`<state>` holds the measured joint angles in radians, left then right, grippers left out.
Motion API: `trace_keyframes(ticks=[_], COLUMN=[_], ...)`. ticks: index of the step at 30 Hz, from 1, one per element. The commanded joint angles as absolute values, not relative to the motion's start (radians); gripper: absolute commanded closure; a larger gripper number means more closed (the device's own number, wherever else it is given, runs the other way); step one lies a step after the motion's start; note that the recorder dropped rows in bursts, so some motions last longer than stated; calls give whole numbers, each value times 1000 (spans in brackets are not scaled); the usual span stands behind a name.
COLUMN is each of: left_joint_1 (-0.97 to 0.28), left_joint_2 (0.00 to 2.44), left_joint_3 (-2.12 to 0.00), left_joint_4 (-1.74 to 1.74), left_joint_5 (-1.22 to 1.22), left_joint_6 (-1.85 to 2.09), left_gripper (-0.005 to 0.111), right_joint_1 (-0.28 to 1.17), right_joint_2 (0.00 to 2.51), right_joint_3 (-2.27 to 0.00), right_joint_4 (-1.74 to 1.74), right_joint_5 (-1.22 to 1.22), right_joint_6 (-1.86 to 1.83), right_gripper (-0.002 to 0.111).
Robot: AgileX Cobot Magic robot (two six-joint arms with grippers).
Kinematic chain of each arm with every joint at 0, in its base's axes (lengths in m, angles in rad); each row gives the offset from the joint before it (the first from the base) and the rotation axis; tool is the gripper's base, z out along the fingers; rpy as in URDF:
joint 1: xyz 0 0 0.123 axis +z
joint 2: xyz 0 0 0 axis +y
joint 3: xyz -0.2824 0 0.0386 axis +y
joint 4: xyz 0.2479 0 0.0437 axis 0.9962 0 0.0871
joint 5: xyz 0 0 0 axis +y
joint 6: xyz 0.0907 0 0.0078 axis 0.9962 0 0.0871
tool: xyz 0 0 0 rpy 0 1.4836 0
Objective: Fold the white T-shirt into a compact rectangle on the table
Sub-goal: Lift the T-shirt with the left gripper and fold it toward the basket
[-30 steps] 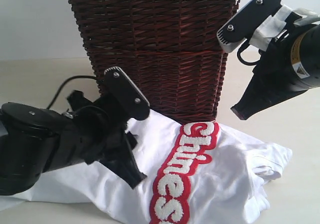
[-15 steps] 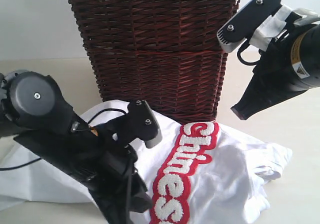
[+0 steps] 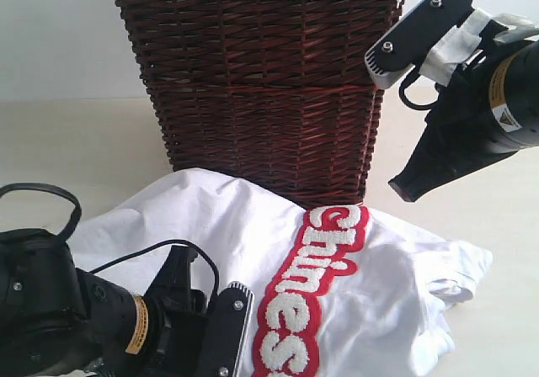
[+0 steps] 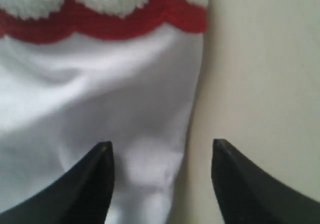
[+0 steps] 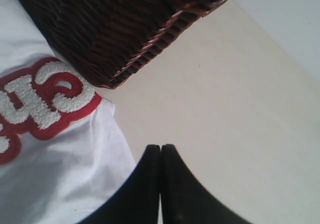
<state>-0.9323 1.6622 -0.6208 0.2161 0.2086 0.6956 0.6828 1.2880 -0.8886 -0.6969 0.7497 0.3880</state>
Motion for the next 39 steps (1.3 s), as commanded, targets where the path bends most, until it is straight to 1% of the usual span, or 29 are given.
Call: trace_keyframes(ticks=[1,4,5,8,9,10,18,27,31,35,36,37,38,39], left_joint_1=[-937,-937,-937,-937,-937,-937,-937,-932,-867,-728,-654,-629,-583,-559], left_joint_2=[1743,1793,1797,1797,1797,1795,1679,1451,1377,1386,1427,1456,1512,1546], left_joint_3=[-614,-617,-617,-617,-617,-617,-677,-749,-783,-769,-757,-755,-755,-755], left_joint_4=[231,290,300,302,302,302,271,204,187,158,158,158,158,156], left_joint_5=[153,151,153,176,186,194,366,364,305,60,-12,-10,6,11], left_joint_6=[700,700,700,700,700,700,645,640,639,477,415,400,366,328], left_gripper=[65,68,74,102,106,107,107,107,107,107,104,99,82,72], right_joint_1=[680,680,680,680,680,680,680,680,680,680,680,680,680,680], right_joint_2=[1281,1281,1281,1281,1281,1281,1281,1281,1281,1281,1281,1281,1281,1281], right_joint_3=[-895,-895,-895,-895,-895,-895,-895,-895,-895,-895,-895,-895,-895,-895], right_joint_4=[-704,-704,-704,-704,-704,-704,-704,-704,-704,-704,-704,-704,-704,-704], right_joint_5=[752,752,752,752,752,752,752,752,752,752,754,754,754,754], right_joint_6=[385,385,385,385,385,385,385,385,385,385,385,385,385,385], right_gripper=[108,108,108,108,108,108,108,108,108,108,108,108,108,108])
